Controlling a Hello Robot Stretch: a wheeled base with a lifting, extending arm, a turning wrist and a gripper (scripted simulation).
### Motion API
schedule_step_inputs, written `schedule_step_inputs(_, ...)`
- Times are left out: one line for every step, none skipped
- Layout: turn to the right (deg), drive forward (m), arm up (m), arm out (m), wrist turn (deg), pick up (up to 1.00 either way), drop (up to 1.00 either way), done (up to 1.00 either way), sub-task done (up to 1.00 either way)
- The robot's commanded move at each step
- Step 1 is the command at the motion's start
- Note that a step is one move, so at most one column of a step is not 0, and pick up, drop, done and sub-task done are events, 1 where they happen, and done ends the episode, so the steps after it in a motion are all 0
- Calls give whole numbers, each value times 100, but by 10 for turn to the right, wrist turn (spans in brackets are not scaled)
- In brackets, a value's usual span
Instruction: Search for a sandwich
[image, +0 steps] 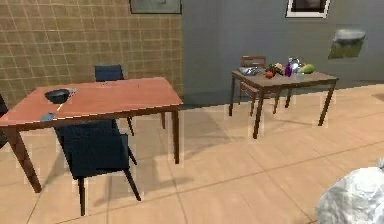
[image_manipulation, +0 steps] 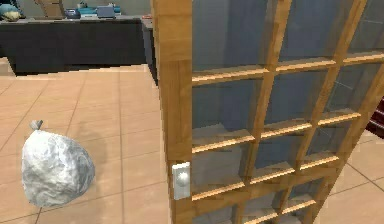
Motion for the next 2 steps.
schedule_step_inputs(0,5,0,0,0,0,0,0,0)
schedule_step_inputs(180,0,0,0,0,0,0,0,0)
